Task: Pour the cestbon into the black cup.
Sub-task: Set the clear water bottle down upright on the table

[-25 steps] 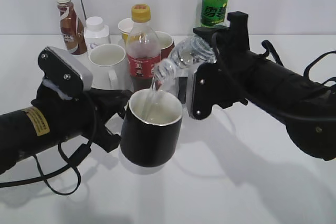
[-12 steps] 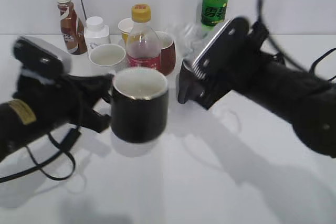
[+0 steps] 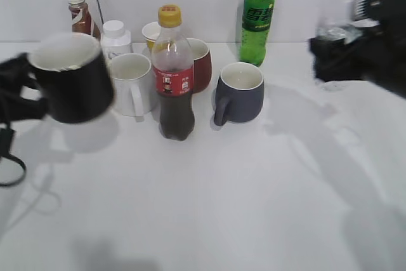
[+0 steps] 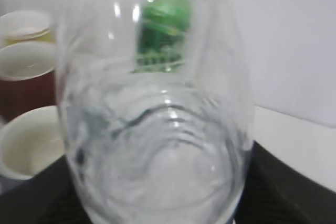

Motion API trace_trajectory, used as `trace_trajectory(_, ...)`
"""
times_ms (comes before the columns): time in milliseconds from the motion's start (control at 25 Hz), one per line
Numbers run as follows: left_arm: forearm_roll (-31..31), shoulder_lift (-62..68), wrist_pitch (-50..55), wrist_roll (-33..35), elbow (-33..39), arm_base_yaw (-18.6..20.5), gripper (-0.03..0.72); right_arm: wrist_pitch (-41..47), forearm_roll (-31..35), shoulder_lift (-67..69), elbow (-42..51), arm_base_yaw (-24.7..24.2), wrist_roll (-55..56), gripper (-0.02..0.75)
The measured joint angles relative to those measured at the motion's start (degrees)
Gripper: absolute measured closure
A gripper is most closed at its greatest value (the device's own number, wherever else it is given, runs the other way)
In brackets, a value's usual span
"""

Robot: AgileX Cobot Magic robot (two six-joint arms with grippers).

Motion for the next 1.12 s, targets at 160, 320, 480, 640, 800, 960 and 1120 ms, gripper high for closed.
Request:
trace_trajectory(160, 3.35, 4.38, -1.80, -0.04, -2.42, 9.72, 0.634, -4.49, -4.08, 2.73, 0.00, -5.64, 5.91, 0.261)
trace_trajectory(320, 8.57, 11.45, -1.93, -0.22, -8.19, 16.30, 0.634, -9.19, -5.40, 7.91, -0.06, -6.30, 6.99, 0.261)
trace_trajectory(480, 10.83, 18.47, -2.36, -1.53, -14.57, 19.16, 0.634, -11.84, -5.98, 13.46, -1.24, -6.30, 8.31, 0.261)
trace_trajectory(640, 14.60, 25.47, -3.45, -5.01, -19.07, 20.97, 0.634, -15.79, -5.98, 17.13, -2.32, -6.30, 8.67, 0.261)
trace_trajectory(800, 17.63, 31.14, -3.07, -5.51, -21.64, 21.37, 0.634, -19.00, -6.00, 19.98, -2.73, -6.30, 8.87, 0.261)
trace_trajectory(960, 20.33, 35.00, -3.05, -5.55, -23.76, 21.37, 0.634, -23.35, -6.00, 23.43, -2.73, -6.30, 8.86, 0.261)
trace_trajectory(1120, 20.39, 36.62, -3.96, -5.79, -24.14, 21.37, 0.634, -24.85, -6.05, 26.20, -2.73, -6.30, 8.88, 0.261)
